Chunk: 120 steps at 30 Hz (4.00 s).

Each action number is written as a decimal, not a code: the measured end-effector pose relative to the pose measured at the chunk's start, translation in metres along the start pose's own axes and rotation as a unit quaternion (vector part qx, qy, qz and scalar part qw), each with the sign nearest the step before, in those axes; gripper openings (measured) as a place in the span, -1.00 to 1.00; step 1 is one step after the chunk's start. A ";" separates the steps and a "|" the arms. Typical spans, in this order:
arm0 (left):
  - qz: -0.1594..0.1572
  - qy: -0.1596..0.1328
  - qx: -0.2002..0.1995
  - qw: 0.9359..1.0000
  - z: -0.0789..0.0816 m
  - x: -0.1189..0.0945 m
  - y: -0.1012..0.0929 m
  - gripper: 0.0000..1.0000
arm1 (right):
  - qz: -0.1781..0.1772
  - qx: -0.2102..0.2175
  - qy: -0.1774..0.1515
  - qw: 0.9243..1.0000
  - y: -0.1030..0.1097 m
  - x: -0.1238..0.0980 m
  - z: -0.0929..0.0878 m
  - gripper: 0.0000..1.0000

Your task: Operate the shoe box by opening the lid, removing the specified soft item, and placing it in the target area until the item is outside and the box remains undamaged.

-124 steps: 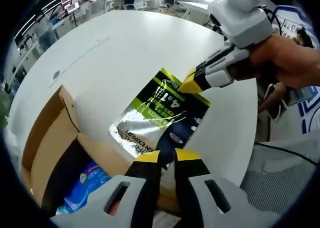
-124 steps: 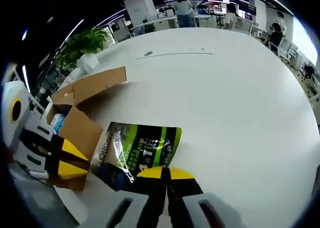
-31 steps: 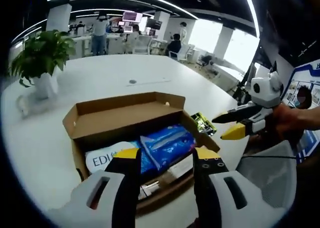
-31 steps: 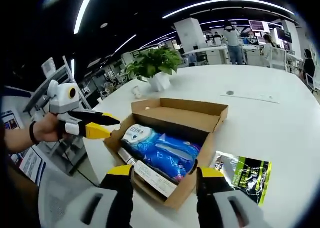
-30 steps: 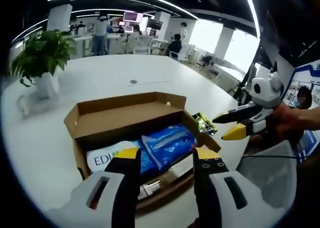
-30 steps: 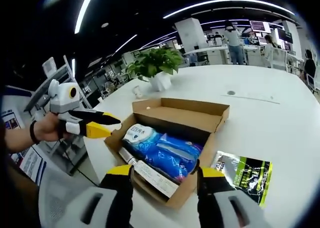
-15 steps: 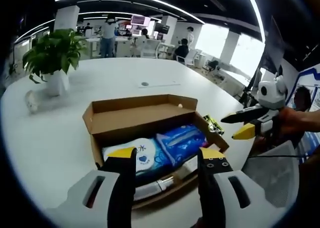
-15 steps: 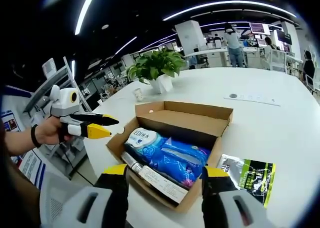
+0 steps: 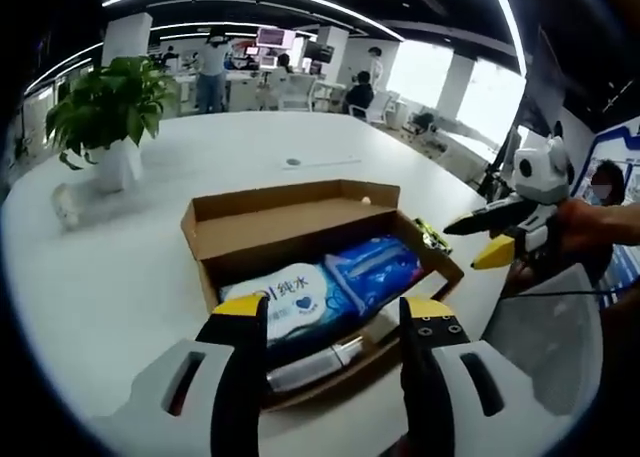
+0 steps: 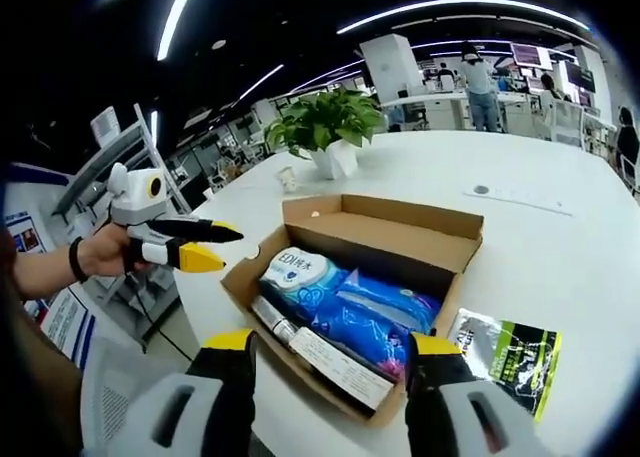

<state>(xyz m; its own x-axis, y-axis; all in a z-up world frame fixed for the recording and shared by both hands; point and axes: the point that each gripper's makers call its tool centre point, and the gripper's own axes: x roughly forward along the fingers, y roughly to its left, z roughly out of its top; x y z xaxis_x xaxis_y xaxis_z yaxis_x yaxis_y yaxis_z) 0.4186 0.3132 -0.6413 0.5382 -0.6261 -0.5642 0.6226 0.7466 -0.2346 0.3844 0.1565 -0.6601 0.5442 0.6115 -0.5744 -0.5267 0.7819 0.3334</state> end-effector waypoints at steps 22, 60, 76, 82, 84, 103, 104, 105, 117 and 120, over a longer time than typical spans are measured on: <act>-0.032 0.078 0.106 0.991 -0.009 0.025 0.013 0.06 | 0.032 -0.076 0.048 0.995 0.027 0.060 0.022 0.15; -0.064 0.227 0.288 0.928 -0.047 0.067 0.055 0.14 | 0.063 -0.233 0.177 0.954 0.030 0.152 -0.003 0.21; -0.070 0.254 0.329 0.907 -0.053 0.080 0.062 0.16 | 0.067 -0.248 0.187 0.948 0.019 0.167 -0.005 0.27; -0.071 0.251 0.321 0.911 -0.054 0.079 0.060 0.17 | 0.065 -0.262 0.186 0.945 0.019 0.167 -0.008 0.25; -0.074 0.252 0.322 0.910 -0.055 0.078 0.058 0.19 | 0.066 -0.259 0.189 0.945 0.019 0.166 -0.009 0.23; -0.129 0.316 0.385 0.857 -0.067 0.086 0.055 0.18 | 0.072 -0.353 0.226 0.905 0.015 0.172 -0.024 0.18; -0.131 0.319 0.394 0.852 -0.069 0.087 0.055 0.18 | 0.072 -0.356 0.227 0.904 0.015 0.173 -0.025 0.19; -0.132 0.322 0.402 0.847 -0.071 0.088 0.056 0.19 | 0.073 -0.361 0.228 0.902 0.015 0.173 -0.026 0.19; -0.150 0.319 0.435 0.829 -0.086 0.099 0.064 0.33 | 0.087 -0.397 0.235 0.883 0.013 0.183 -0.035 0.28; -0.157 0.311 0.436 0.830 -0.086 0.100 0.062 0.33 | 0.082 -0.408 0.239 0.877 0.012 0.187 -0.037 0.30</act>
<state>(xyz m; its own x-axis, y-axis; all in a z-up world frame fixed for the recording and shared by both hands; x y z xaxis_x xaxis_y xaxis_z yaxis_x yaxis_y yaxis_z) 0.4620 0.3165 -0.7801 0.0438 -0.3189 -0.9468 0.9970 -0.0474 0.0620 0.4555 0.2751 -0.7914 0.1845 0.4343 -0.8817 -0.9705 0.2220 -0.0937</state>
